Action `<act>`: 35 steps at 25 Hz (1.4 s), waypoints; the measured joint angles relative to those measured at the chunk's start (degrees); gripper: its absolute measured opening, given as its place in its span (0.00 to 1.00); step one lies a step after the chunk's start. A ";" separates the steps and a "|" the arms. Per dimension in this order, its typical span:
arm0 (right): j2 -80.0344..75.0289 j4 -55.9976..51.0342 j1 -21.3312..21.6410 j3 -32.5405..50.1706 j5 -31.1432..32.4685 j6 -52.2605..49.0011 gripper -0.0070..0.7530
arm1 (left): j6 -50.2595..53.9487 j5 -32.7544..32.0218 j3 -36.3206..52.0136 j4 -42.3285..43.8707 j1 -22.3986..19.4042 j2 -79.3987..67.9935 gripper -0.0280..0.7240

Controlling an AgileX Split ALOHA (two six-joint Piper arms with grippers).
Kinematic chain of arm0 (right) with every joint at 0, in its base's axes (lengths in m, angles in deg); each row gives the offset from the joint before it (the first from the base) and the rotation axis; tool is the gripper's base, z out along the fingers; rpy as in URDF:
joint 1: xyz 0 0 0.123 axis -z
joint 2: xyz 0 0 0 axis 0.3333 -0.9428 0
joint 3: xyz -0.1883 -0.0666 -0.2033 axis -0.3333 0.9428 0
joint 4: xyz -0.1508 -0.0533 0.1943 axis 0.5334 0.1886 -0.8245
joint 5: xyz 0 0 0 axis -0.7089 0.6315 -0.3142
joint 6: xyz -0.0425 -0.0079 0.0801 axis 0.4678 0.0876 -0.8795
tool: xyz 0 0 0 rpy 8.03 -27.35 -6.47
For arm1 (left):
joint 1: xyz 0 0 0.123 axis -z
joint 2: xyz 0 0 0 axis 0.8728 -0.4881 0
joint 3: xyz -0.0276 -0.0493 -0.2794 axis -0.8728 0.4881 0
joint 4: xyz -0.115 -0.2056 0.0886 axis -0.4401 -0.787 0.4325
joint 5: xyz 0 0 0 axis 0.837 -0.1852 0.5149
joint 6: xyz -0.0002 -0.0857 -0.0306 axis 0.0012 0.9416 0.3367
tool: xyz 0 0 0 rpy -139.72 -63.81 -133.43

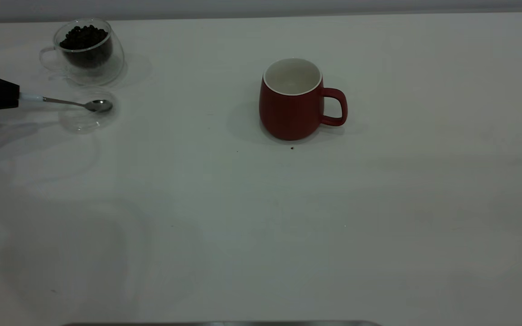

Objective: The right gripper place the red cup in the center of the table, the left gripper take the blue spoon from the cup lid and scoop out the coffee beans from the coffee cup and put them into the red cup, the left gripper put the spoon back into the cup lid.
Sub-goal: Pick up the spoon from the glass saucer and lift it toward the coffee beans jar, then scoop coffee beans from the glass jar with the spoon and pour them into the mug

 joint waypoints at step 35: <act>0.00 0.00 0.00 0.00 0.00 0.00 0.79 | -21.24 13.41 -2.37 -3.62 5.02 14.54 0.20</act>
